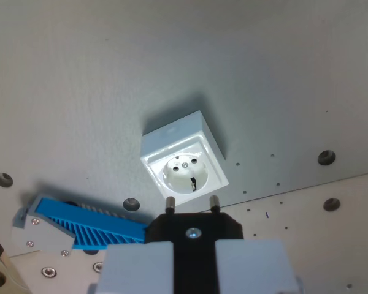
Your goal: Move above the white socket
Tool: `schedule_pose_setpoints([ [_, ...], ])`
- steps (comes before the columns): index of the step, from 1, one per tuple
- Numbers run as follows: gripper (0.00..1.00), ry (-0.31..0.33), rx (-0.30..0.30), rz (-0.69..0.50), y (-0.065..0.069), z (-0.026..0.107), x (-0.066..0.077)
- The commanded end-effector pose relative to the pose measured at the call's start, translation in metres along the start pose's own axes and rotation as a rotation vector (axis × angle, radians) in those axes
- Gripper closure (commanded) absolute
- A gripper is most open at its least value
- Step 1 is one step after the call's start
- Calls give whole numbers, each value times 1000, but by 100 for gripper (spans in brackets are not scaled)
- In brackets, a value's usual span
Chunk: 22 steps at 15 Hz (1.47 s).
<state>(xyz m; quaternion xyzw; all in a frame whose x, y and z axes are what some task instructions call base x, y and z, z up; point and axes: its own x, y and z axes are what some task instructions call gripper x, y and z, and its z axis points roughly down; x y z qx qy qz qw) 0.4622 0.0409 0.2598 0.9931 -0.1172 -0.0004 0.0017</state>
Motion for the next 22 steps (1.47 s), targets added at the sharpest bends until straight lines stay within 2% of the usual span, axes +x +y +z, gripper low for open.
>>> schedule_pose_setpoints([
  [1,100,7,3,-39,0,5,-2],
  [10,100,56,17,-118,1,21,-12],
  [22,100,63,8,-260,-1,59,-31],
])
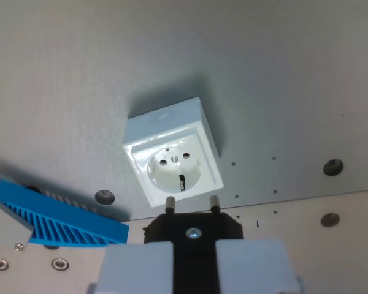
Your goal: Move above the white socket
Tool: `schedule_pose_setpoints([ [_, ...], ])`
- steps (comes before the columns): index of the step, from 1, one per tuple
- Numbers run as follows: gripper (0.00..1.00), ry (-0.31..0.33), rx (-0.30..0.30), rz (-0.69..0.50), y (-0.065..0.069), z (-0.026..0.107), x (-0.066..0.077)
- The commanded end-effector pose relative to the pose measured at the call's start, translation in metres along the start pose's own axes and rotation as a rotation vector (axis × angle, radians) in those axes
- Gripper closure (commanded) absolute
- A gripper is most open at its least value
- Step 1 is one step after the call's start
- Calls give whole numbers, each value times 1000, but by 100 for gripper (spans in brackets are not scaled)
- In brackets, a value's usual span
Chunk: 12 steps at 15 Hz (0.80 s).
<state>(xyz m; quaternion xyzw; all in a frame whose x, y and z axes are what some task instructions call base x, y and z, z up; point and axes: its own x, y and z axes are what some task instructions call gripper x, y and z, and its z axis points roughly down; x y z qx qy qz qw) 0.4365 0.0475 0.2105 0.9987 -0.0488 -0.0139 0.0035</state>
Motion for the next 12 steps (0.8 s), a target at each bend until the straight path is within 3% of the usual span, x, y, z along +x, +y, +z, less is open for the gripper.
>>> schedule_pose_setpoints([
  [1,100,90,6,-136,-2,13,-5],
  [12,100,95,-11,-255,-5,55,-24],
])
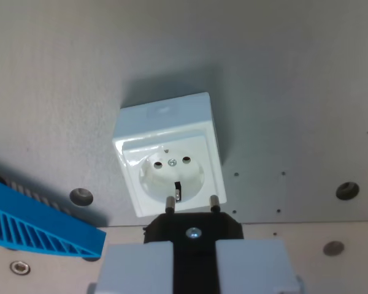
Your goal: Move above the white socket
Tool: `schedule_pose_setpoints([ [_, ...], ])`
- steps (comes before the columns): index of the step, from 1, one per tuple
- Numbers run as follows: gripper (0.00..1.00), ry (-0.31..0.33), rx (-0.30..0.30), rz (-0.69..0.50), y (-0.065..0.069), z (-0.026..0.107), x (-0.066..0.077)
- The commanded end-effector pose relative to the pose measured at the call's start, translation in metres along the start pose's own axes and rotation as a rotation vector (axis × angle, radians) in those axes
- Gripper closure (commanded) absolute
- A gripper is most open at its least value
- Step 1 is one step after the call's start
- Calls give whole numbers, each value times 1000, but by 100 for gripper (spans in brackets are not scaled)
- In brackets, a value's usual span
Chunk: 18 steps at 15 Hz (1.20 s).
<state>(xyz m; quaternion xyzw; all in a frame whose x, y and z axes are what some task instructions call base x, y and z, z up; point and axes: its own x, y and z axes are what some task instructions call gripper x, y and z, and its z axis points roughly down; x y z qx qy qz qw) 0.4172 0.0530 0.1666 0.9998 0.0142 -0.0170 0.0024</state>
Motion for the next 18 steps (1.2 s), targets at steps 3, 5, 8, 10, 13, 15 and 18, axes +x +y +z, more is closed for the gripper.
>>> schedule_pose_setpoints([
  [3,100,100,-22,-154,-4,21,-11],
  [5,100,100,-25,-165,-6,28,-14],
  [8,100,96,-29,-184,-7,36,-18],
  [10,100,96,-29,-196,-8,41,-20],
  [13,100,100,-32,-203,-9,48,-24],
  [15,100,104,-34,-205,-10,52,-26],
  [18,100,106,-37,-205,-11,57,-29],
])
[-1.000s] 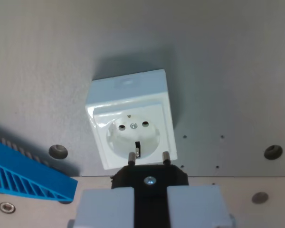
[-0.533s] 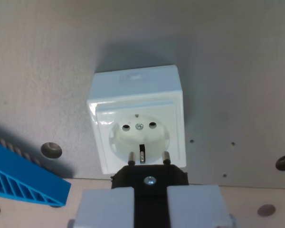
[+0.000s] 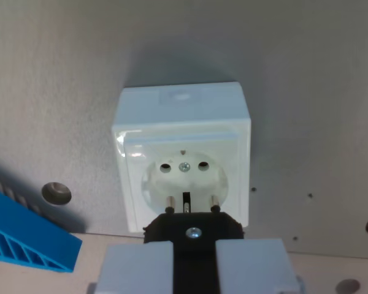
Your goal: Move above the white socket
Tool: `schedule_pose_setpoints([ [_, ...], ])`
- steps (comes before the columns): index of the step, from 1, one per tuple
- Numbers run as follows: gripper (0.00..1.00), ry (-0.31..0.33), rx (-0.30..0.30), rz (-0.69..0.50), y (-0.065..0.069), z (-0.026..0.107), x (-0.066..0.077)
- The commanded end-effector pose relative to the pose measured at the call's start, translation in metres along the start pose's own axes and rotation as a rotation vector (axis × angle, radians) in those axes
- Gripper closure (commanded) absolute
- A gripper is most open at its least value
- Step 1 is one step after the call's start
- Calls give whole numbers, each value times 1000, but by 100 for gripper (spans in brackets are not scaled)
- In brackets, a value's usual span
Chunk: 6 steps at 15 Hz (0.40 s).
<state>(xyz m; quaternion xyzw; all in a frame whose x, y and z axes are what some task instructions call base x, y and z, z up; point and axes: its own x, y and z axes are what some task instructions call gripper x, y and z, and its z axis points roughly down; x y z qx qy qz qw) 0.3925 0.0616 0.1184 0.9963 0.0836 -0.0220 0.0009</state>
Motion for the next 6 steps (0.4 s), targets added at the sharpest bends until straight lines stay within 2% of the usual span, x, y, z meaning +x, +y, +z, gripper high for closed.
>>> schedule_pose_setpoints([
  [1,100,112,-46,-64,-3,9,-7],
  [6,100,112,-47,-58,-5,13,-9],
])
